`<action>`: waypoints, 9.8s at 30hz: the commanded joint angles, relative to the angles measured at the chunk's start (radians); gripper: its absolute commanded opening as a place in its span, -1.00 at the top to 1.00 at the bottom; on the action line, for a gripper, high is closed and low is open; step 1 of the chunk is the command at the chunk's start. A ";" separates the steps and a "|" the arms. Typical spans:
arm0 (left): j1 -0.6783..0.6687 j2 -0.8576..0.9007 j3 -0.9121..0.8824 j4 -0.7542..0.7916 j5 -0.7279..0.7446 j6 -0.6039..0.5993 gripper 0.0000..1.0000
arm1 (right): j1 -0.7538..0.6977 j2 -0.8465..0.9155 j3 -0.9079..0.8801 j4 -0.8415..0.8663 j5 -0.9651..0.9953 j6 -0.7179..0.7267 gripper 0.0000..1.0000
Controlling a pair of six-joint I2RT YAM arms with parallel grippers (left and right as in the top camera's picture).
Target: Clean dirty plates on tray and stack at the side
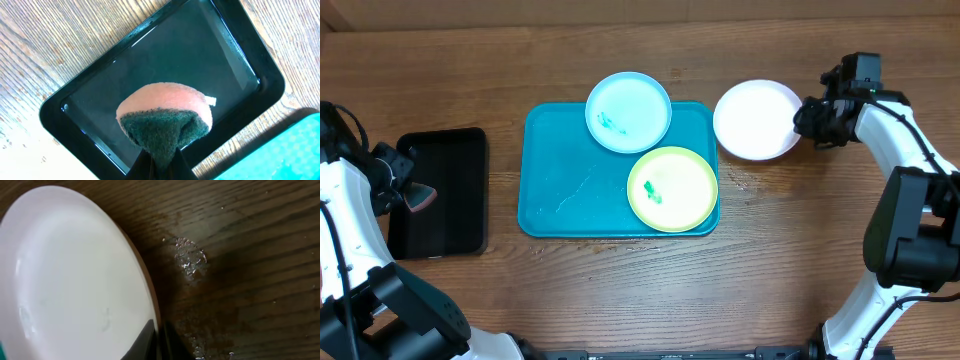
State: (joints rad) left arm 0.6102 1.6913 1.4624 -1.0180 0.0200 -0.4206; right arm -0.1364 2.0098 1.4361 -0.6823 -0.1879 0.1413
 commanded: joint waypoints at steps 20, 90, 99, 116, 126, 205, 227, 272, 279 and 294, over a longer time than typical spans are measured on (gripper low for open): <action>-0.005 -0.005 0.012 0.005 0.026 -0.014 0.92 | 0.108 -0.093 0.150 0.040 -0.317 0.042 -0.45; -0.005 -0.005 0.012 0.028 0.039 -0.002 0.92 | 0.661 0.330 0.491 0.225 0.007 -0.244 0.93; -0.005 -0.005 0.012 0.028 0.082 -0.002 0.92 | 0.743 0.277 0.487 0.026 0.031 -0.027 0.93; -0.038 -0.005 0.012 0.035 0.190 0.085 0.92 | 0.758 0.296 0.357 -0.004 0.131 0.241 0.77; -0.264 0.006 0.012 0.073 0.247 0.129 0.92 | 0.761 0.296 0.357 0.012 0.100 0.184 0.34; -0.717 0.439 0.083 -0.021 -0.050 0.181 0.88 | 0.761 0.296 0.356 0.026 0.113 0.203 0.92; -0.714 0.443 0.303 0.001 0.060 0.099 0.92 | 0.761 0.296 0.356 0.027 0.113 0.203 0.92; -0.690 0.351 0.123 0.138 -0.671 -0.012 0.92 | 0.764 0.296 0.357 0.034 0.113 0.199 0.93; -0.597 0.176 0.129 0.124 -0.365 -0.030 0.91 | 0.768 0.265 0.422 0.026 0.143 0.074 0.93; -0.153 0.163 0.127 -0.128 -0.023 -0.029 0.92 | 0.929 0.001 0.445 0.142 0.947 -0.437 0.93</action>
State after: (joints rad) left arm 0.4000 1.8503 1.5856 -1.1313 -0.0719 -0.4366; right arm 0.7326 2.0750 1.8420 -0.5938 0.4377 -0.0750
